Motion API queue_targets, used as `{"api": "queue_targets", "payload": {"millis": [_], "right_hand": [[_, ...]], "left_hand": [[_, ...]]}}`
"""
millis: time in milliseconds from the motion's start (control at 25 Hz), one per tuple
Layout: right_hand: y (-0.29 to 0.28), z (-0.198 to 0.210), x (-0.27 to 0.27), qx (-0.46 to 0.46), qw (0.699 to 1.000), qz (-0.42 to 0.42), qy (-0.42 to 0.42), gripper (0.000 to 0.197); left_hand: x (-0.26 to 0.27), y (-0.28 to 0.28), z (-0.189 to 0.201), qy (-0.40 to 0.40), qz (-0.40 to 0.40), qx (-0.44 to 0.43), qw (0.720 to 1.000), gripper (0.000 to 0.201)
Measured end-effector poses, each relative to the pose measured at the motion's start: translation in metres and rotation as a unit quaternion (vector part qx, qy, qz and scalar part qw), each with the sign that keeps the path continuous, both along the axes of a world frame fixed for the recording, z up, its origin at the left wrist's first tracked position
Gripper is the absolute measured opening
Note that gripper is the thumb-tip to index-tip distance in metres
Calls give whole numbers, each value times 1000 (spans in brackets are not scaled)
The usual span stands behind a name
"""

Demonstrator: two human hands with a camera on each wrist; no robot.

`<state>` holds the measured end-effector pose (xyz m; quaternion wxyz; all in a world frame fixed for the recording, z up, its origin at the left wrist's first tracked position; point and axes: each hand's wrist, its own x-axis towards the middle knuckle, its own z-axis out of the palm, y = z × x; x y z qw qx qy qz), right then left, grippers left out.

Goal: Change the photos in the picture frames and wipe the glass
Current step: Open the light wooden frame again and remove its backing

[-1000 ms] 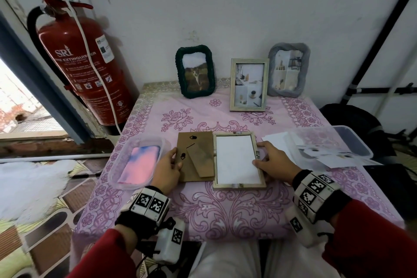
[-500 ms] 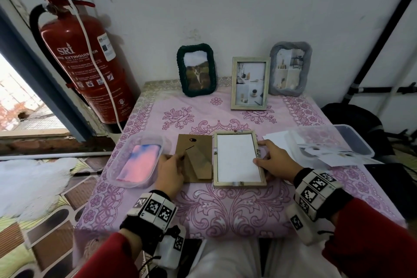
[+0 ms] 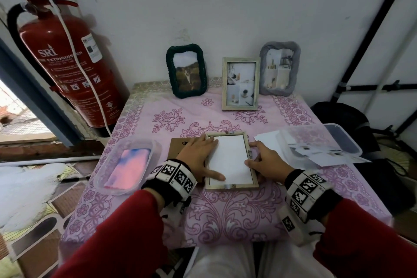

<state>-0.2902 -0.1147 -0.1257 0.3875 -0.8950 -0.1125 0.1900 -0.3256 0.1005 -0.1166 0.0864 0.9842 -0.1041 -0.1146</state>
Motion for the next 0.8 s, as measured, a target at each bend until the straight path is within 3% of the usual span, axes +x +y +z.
{"api": "queue_targets", "payload": {"millis": [120, 280, 800], "right_hand": [[-1, -1, 1, -2, 1000, 4, -5, 55], [0, 1, 1, -5, 1000, 13, -7, 55], [-1, 3, 0, 15, 1000, 2, 13, 54]], "left_hand": [[11, 4, -1, 56, -47, 83, 994, 119], [20, 5, 1, 65, -64, 115, 989, 124], [20, -2, 8, 46, -70, 78, 993, 129]]}}
